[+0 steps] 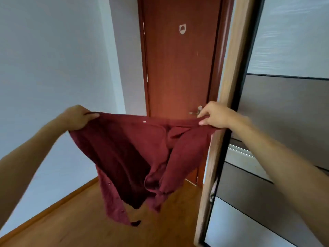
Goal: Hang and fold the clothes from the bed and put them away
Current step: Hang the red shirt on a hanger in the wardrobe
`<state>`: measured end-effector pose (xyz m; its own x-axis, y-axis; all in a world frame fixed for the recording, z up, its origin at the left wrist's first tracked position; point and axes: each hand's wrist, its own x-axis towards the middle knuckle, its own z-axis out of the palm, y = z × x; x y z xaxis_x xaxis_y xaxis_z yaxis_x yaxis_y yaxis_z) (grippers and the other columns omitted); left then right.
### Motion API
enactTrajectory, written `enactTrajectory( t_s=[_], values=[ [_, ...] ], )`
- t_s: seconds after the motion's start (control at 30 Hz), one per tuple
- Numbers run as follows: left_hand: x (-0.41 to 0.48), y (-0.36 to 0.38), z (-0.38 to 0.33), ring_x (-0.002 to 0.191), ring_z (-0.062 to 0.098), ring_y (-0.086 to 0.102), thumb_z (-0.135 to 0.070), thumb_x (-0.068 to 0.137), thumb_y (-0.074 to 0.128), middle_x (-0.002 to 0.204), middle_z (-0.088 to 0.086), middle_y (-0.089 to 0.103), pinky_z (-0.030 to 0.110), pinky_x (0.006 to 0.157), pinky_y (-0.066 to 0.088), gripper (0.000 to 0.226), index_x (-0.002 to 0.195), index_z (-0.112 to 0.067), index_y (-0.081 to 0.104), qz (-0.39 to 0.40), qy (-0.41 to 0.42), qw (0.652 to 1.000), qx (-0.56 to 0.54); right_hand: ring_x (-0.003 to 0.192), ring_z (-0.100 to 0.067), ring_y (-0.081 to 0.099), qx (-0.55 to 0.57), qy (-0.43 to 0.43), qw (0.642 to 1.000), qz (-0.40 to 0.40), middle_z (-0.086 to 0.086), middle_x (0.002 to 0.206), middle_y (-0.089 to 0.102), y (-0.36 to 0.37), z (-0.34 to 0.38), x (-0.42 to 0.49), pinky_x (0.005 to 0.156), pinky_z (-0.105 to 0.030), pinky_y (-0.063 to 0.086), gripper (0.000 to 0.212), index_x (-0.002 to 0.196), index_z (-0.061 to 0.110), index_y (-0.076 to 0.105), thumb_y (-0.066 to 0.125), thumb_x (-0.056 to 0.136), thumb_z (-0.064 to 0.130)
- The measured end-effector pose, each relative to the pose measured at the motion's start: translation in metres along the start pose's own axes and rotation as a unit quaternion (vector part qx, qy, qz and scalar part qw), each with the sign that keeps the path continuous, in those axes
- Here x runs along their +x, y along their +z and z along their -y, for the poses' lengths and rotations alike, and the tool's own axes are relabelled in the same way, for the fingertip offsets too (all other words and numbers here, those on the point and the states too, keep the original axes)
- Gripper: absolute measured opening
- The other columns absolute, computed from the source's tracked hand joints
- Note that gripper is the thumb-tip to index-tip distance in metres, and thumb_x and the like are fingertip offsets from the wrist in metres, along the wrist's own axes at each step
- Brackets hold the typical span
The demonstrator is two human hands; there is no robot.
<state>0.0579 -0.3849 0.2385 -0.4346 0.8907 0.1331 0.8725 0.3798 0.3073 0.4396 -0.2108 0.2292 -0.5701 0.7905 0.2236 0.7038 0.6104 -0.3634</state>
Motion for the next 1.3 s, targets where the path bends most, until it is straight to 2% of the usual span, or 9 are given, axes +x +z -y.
enactTrajectory(
  t_s=[0.13,0.3,0.4,0.67,0.77,0.83,0.97,1.17,1.3],
  values=[
    [0.006,0.028,-0.016,0.103,0.039,0.062,-0.037,0.1,0.051,0.109,0.018,0.072,0.041,0.092,0.043,0.039,0.104,-0.007,0.075,-0.041,0.071,0.995,0.055,0.092,0.011,0.056,0.048,-0.01,0.997,-0.067,0.003,0.09,0.074,-0.01,-0.075,-0.04,0.07,0.007,0.031,0.012,0.1,0.011,0.076,0.07,0.09,0.007],
    [0.015,0.042,-0.083,0.1,0.042,0.062,-0.033,0.102,0.049,0.104,0.018,0.072,0.041,0.089,0.042,0.036,0.101,-0.007,0.075,-0.083,0.149,0.984,0.053,0.106,0.004,0.059,0.116,-0.031,0.99,-0.073,0.02,0.116,0.068,-0.045,-0.091,-0.079,0.104,-0.02,0.041,0.066,0.136,0.047,0.054,0.082,0.077,0.034],
    [0.014,0.042,-0.098,0.092,0.042,0.063,-0.03,0.102,0.049,0.093,0.018,0.072,0.041,0.085,0.043,0.034,0.096,-0.006,0.073,-0.105,0.183,0.975,0.066,0.071,0.018,0.058,0.114,-0.037,0.993,-0.007,0.034,0.072,0.066,-0.056,-0.108,-0.099,0.081,-0.008,0.04,0.04,0.116,0.041,0.069,0.081,0.078,0.033],
    [0.019,0.031,-0.119,0.06,0.036,0.058,-0.031,0.099,0.055,0.066,0.009,0.065,0.039,0.063,0.047,0.024,0.091,-0.016,0.072,-0.208,0.287,0.931,0.088,0.104,-0.019,0.066,-0.157,-0.05,0.985,0.043,0.004,0.11,0.074,-0.064,-0.136,-0.104,0.086,-0.032,0.049,0.032,0.115,0.026,0.072,0.066,0.09,0.045],
    [0.049,0.018,-0.099,0.063,0.034,0.06,-0.054,0.098,0.048,0.071,0.004,0.066,0.044,0.062,0.053,0.03,0.092,-0.031,0.067,-0.234,0.256,0.934,0.092,0.098,-0.033,0.066,-0.177,-0.063,0.956,-0.226,-0.009,0.102,0.074,-0.082,-0.123,-0.095,0.077,-0.037,0.049,0.03,0.109,0.023,0.073,0.057,0.096,0.045],
    [0.052,0.044,-0.075,0.08,0.032,0.065,-0.057,0.09,0.039,0.093,0.002,0.071,0.045,0.075,0.056,0.034,0.107,-0.041,0.065,-0.149,0.176,0.958,0.167,0.09,-0.034,0.068,-0.125,-0.092,0.934,-0.322,-0.009,0.096,0.075,-0.061,-0.121,-0.099,0.073,-0.041,0.053,0.026,0.103,0.022,0.072,0.051,0.098,0.036],
    [0.005,0.121,-0.06,0.109,0.024,0.055,-0.047,0.102,0.04,0.122,-0.001,0.067,0.037,0.095,0.045,0.035,0.119,-0.031,0.066,0.124,0.089,0.959,0.237,0.108,-0.029,0.062,-0.183,-0.003,0.978,0.095,-0.003,0.111,0.072,0.045,-0.138,-0.117,0.083,-0.037,0.049,0.027,0.11,0.025,0.073,0.055,0.097,0.042],
    [0.005,0.119,-0.07,0.089,0.027,0.062,-0.053,0.098,0.045,0.1,0.012,0.071,0.034,0.083,0.045,0.055,0.098,-0.007,0.074,0.173,0.028,0.98,0.097,0.077,-0.018,0.058,-0.059,0.015,0.996,0.068,0.009,0.077,0.064,0.031,-0.124,-0.072,0.073,-0.033,0.045,0.03,0.08,0.023,0.074,0.06,0.095,0.044],
    [-0.004,0.114,-0.106,0.065,0.022,0.071,-0.038,0.098,0.055,0.077,0.011,0.076,0.029,0.064,0.053,0.043,0.083,-0.002,0.074,0.25,-0.049,0.958,-0.132,0.066,-0.034,0.056,-0.022,0.04,0.999,0.002,-0.019,0.068,0.054,0.036,-0.108,-0.054,0.064,-0.047,0.046,0.06,0.053,0.01,0.039,0.054,0.095,0.052]
  ],
)
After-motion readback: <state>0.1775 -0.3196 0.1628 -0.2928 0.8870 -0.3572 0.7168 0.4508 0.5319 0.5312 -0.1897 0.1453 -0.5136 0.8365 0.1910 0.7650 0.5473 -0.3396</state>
